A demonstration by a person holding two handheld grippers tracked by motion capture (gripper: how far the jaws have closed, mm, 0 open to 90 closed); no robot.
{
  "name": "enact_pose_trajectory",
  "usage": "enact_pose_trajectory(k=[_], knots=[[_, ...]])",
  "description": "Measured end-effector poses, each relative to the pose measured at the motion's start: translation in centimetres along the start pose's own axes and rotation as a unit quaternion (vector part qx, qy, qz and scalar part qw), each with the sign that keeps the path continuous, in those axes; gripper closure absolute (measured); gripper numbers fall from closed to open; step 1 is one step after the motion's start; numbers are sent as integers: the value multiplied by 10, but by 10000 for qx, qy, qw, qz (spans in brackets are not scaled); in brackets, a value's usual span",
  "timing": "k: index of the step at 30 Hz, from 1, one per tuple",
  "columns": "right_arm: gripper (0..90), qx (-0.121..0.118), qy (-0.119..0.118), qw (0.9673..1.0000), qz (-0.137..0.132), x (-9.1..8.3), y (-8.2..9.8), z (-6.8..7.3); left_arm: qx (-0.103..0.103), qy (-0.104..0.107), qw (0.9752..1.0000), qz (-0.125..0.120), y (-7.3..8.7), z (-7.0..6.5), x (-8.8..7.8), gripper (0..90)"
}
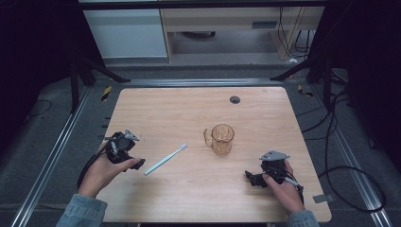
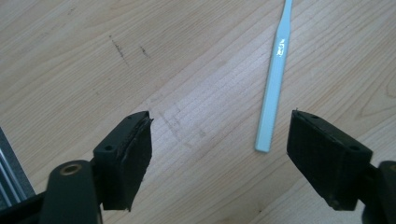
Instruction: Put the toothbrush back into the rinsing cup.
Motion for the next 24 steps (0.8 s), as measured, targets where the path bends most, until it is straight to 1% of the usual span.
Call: enact_pose_trajectory(k=[2,3,4,5,6,8,9,10,11,12,13,14,15,16,17,18,19,20,22,24], knots=[[4,-1,0,10000,0,0,0,0,26,45,10000,-32,-3,-1,-1,243],[4,-96,22,9999,-28,1,0,-1,48,89,9999,-59,-6,-1,-2,253],[4,0,4,10000,-1,0,0,0,62,95,9999,-56,-8,-1,-3,267],[4,28,20,10000,5,0,0,0,70,111,9999,-47,-9,0,-3,281],[4,27,25,10000,1,0,0,0,84,139,9999,-19,-11,1,-2,282],[4,31,20,10000,-1,0,0,0,49,183,9998,3,-14,3,1,291],[4,-127,52,9999,-40,1,1,-2,60,204,9998,7,-15,4,3,295],[4,30,20,10000,-2,0,0,0,48,219,9997,11,-16,5,4,302],[4,30,20,10000,-2,0,0,0,48,219,9997,11,-16,5,4,313],[4,-61,42,10000,-25,0,0,-1,53,236,9997,52,-16,5,6,313],[3,33,22,10000,-2,0,0,0,64,234,9997,67,-16,5,7,326],[4,-126,55,9999,-39,1,1,-2,102,278,9995,92,-17,3,8,335],[4,19,19,10000,-3,0,0,0,80,356,9993,89,-17,1,9,342],[4,31,21,10000,-2,0,0,0,41,444,9990,73,-18,-1,10,346],[4,31,21,10000,-2,0,0,0,41,444,9990,73,-18,-1,10,356],[4,47,34,10000,6,0,0,1,-22,507,9986,140,-17,-3,13,364],[4,47,34,10000,6,0,0,1,-22,507,9986,140,-17,-3,13,367],[4,41,35,10000,7,0,0,1,20,481,9986,207,-16,-4,13,367],[4,38,37,10000,5,0,0,1,46,511,9983,266,-16,-7,14,383],[4,44,29,10000,4,0,0,1,138,541,9976,398,-16,-10,17,404]])
Point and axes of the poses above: each handheld gripper's, and its own axes: x roughly forward along the jaws, y roughly out of its underside, z roughly to its left, the point moved 5 cm from there along x, roughly forward along the jaws, and after that the axes turned 13 degrees about -z, right-handed, at the moved point
